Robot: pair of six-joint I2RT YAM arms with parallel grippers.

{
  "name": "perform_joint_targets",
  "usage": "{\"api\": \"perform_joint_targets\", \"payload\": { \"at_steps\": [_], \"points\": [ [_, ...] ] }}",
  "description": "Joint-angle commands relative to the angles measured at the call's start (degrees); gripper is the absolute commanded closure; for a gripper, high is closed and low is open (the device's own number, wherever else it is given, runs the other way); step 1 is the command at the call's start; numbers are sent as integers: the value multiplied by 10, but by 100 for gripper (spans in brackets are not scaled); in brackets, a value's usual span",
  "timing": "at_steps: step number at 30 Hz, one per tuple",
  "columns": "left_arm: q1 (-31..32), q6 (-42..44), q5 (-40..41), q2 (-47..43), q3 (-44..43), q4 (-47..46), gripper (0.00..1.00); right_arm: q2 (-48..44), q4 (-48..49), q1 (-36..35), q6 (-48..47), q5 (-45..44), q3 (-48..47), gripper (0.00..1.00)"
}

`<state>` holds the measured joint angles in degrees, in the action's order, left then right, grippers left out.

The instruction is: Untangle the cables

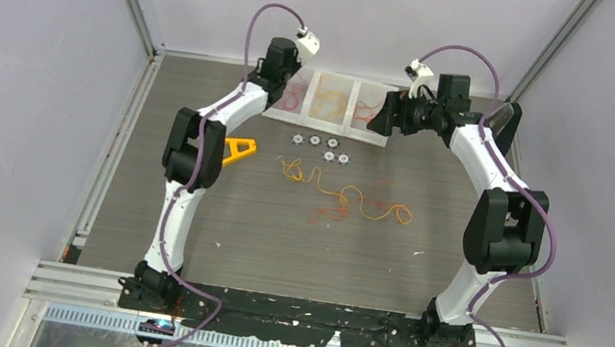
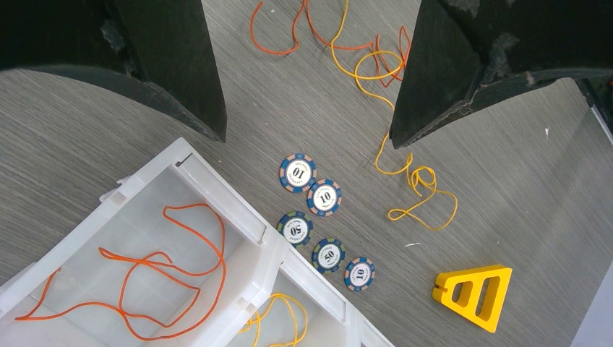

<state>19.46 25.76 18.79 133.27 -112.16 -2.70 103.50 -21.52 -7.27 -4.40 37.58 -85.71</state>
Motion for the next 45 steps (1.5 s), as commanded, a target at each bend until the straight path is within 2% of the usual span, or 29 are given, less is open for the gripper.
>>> {"api": "perform_joint_targets", "payload": {
  "at_steps": [1,6,7,10,11,18,22,24,27,30,34,37,45],
  "points": [
    [16,0,-107,3,-61,97,100,-19,10,0,-1,7,-15,10],
    [17,32,-100,82,-210,218,100,-19,10,0,-1,9,-14,10],
    [16,35,-96,89,-223,226,94,-19,10,0,-1,9,-15,10],
    [11,13,-114,70,-200,222,62,-19,7,0,-3,11,-17,10],
    [7,2,-132,55,-187,220,54,-19,6,-1,-5,12,-17,10],
    [-10,-6,-236,-69,-134,225,21,-26,-33,0,-45,27,-19,11],
    [-33,-61,-356,-140,-129,275,10,-30,-100,-2,-111,29,-19,13],
    [-46,-65,-431,-187,-97,299,1,-29,-148,-6,-152,19,-19,14],
    [-65,-87,-546,-255,-10,293,0,-22,-216,-21,-196,-1,-15,17],
    [-74,-124,-602,-320,91,251,1,-13,-236,-61,-215,-21,-8,18],
    [-75,-158,-615,-399,211,187,0,9,-215,-130,-225,-74,-12,19],
    [-75,-170,-615,-445,269,173,0,42,-165,-177,-219,-97,-27,19],
    [-109,-186,-613,-522,327,194,0,184,-132,-250,-258,-145,-137,15]
  ]
}}
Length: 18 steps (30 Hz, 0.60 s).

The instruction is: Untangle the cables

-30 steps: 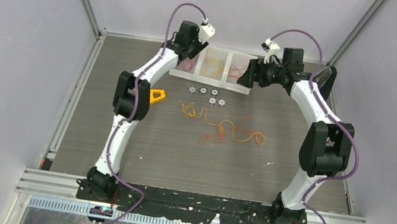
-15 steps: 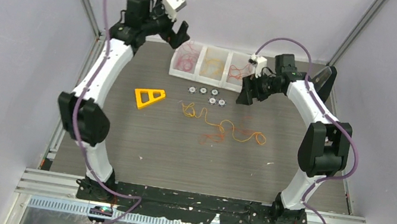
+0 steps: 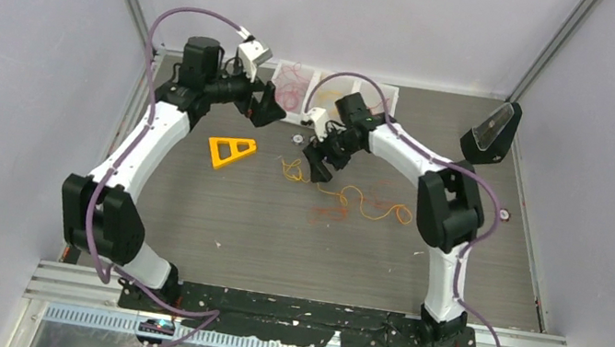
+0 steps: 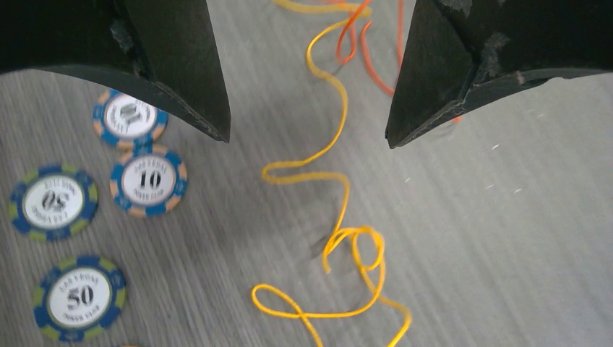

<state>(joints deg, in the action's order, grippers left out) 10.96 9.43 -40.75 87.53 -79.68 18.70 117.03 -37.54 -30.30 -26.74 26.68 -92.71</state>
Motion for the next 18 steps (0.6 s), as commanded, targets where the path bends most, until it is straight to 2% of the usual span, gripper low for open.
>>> {"api": "perform_joint_targets", "payload": {
  "at_steps": [1,4,6,7,8,10,12,15,18],
  "points": [
    [-31,-28,-17,-71,3,-17,0,58,26,-23,-48,-45,-75,14],
    [-54,-46,-18,-85,7,-13,1,97,9,-33,-74,-53,-113,20],
    [-69,-67,-17,-95,13,-27,1,105,-5,-33,-87,-49,-122,38],
    [-77,-77,-15,-100,16,-35,0,103,-11,-34,-92,-46,-119,53],
    [-85,-85,-6,-104,18,-42,1,93,-13,-34,-99,-40,-114,60],
    [-102,-105,12,-115,20,-67,0,65,-21,-31,-103,-22,-105,86],
    [-122,-124,21,-127,22,-92,0,20,-29,-25,-102,11,-100,93],
    [-133,-115,21,-131,12,-94,0,-70,-32,-9,-89,58,-99,94],
    [-132,-112,-25,-130,9,-101,0,-129,-31,1,-63,107,-110,95]
  ]
}}
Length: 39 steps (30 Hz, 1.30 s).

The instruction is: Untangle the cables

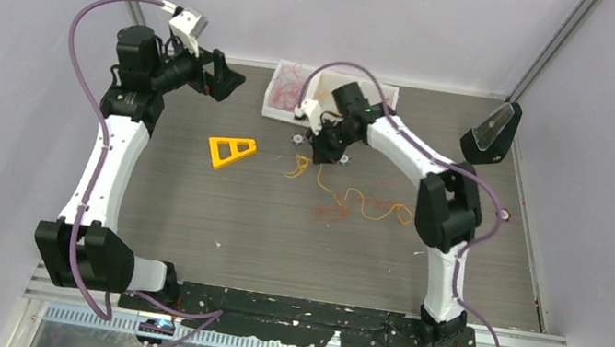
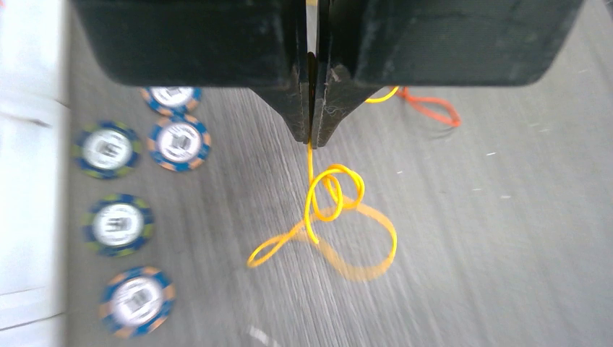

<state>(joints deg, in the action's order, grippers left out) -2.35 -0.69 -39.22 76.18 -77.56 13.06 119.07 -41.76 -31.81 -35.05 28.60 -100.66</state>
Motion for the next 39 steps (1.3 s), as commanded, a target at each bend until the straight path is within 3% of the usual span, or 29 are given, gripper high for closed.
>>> {"api": "perform_joint_targets", "payload": {
  "at_steps": [1,4,9,16,18,22,27,31,32,34,35,39],
  "points": [
    [2,-17,-60,-16,-9,-52,0,-174,13,20,26,98,-36,95],
    [17,-42,-104,-28,12,-102,0,-220,39,31,71,143,-37,95],
    [111,-75,-119,-62,33,-214,0,-296,116,32,133,168,-10,94],
    [222,22,-108,-34,-16,-143,3,-334,124,32,150,156,-11,94],
    [227,26,-111,-25,-9,-136,18,-344,123,32,151,152,-5,95],
    [225,49,-125,-21,3,-76,79,-372,136,32,156,130,15,95],
    [217,130,-126,-33,53,36,100,-403,176,40,171,101,34,95],
    [196,161,-121,-44,71,72,100,-413,195,49,191,95,29,95],
    [192,145,-123,-57,77,49,89,-413,194,49,192,95,30,95],
    [192,130,-116,-87,84,-11,44,-415,192,49,193,95,34,95],
    [197,132,-109,-108,87,-30,36,-417,192,50,196,96,40,95],
    [218,182,-105,-130,73,-26,34,-422,195,49,204,96,59,95]
  ]
}}
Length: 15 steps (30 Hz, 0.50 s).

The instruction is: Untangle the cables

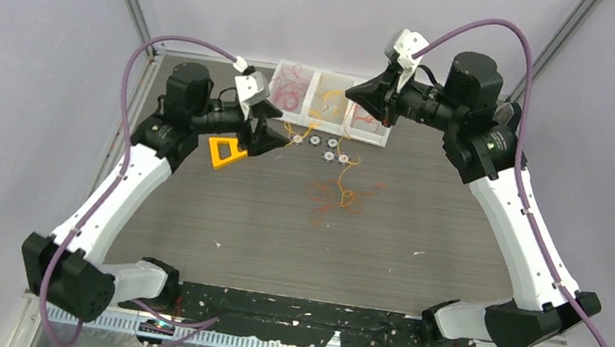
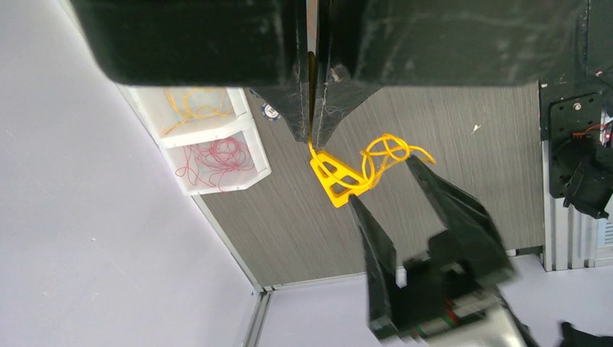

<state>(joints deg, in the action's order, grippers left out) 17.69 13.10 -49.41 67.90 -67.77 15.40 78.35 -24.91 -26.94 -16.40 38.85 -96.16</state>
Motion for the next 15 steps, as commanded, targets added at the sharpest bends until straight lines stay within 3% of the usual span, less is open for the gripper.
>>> {"api": "perform_joint_targets", "payload": {
  "at_steps": [1,6,15],
  "points": [
    [21,44,-3,-45,-33,-45,33,-16,27,0,18,-6,15,95],
    [32,36,-1,-26,-51,-39,24,-21,38,0,32,-4,25,95],
    [79,51,38,-2,-46,-64,26,-31,45,1,47,-2,37,95]
  ]
}}
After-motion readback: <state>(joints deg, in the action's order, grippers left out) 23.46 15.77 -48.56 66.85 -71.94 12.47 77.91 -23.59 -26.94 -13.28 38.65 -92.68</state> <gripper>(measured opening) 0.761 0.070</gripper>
